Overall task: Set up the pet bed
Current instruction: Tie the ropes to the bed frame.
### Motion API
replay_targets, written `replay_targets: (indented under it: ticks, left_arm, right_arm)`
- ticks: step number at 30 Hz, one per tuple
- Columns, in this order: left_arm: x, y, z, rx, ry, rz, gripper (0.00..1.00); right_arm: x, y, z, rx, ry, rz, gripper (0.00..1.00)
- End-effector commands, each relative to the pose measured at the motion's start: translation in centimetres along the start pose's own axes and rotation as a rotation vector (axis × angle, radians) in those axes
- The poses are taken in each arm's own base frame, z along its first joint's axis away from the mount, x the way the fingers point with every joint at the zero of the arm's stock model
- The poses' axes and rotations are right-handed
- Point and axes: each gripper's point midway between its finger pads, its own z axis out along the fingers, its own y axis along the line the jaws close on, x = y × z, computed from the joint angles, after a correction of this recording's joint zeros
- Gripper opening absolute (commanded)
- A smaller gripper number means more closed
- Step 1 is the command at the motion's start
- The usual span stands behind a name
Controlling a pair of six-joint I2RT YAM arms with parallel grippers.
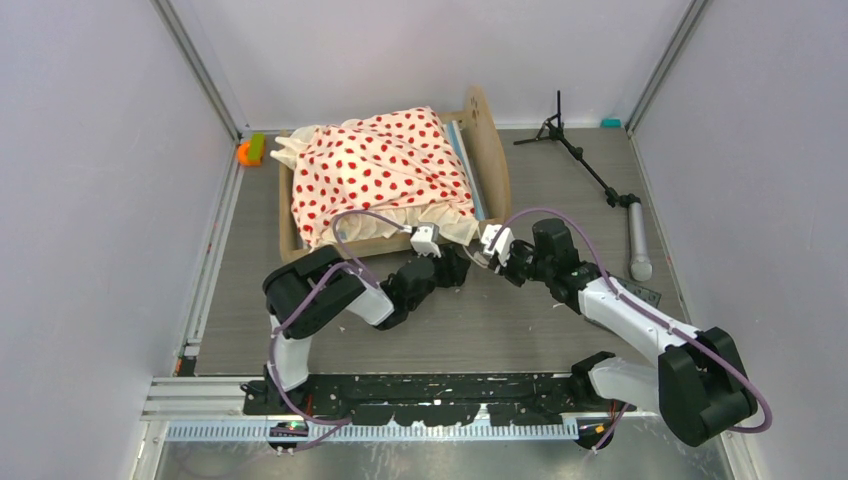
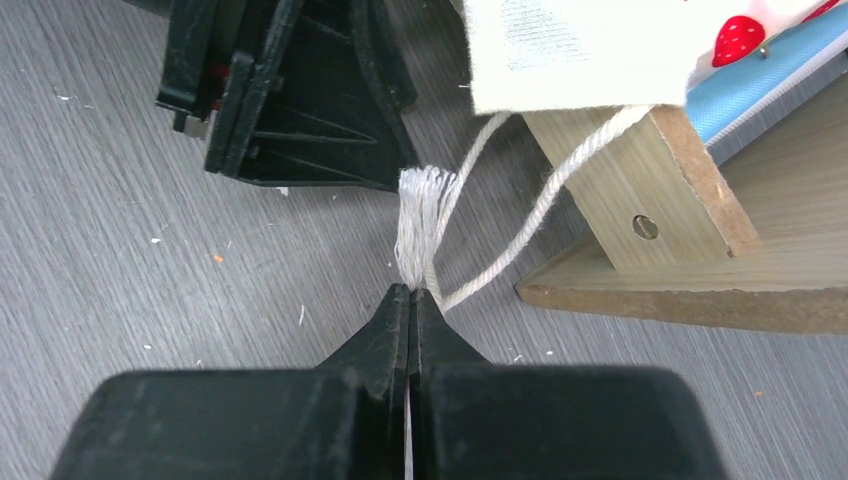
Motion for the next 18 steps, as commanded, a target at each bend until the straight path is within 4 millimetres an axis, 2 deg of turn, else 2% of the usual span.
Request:
replay_targets:
  ticks: [1,7,18]
  left_arm:
    - [-3.6,-1.7,1.2,0.030,-0.151,-0.045,0.58]
    - [-4.2,-2.4,1.4,0.075,-0.199,-0.086,0.61]
    - [-3.8,-2.0,2.4,0.059,-0.217,-0.088,0.61]
  right_arm:
    - [-1.3,-0.1,-0.4,-0.007,-0.038,0.006,0.00]
    - [-1.4,0.2,-0.7,-0.018,-0.038,0.009,0.00]
    - [-2.5,0.5,-1.3,-0.031,-0.067,0.010,0.00]
